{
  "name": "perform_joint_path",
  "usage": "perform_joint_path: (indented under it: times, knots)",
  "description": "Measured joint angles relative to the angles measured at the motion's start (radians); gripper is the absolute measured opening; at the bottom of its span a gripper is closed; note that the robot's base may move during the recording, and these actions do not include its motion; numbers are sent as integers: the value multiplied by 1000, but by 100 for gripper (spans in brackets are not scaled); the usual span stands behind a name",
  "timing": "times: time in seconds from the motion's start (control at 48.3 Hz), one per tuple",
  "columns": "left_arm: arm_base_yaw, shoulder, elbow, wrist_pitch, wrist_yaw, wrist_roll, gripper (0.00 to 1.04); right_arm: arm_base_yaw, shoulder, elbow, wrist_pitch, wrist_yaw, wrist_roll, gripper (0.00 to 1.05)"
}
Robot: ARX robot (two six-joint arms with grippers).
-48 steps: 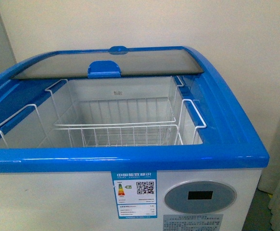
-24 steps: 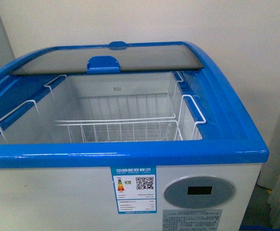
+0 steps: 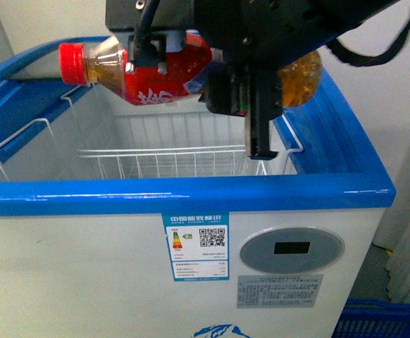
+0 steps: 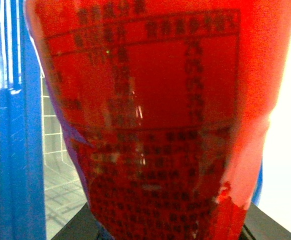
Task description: Put drink in fridge
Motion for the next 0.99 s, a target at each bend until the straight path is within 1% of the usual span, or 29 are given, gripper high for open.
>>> perform_joint_path:
  times: [0.166, 0.248, 0.414, 0.621, 0.807, 0.993]
  knots:
    - [0, 0, 0, 0, 0, 0, 3, 1, 165, 124, 38, 31, -3, 38]
    - [0, 0, 0, 0, 0, 0, 3, -4, 211, 167, 40, 31, -6, 38]
    - [0, 0, 0, 0, 0, 0, 3, -17, 332, 250, 89, 38, -5, 38]
    - [0, 0, 0, 0, 0, 0, 3, -29, 418, 288, 143, 62, 2, 38]
    - [0, 0, 0, 0, 0, 0, 3, -46, 483, 291, 238, 93, -6, 38]
    - [0, 0, 0, 0, 0, 0, 3, -44, 556, 288, 278, 93, 5, 38]
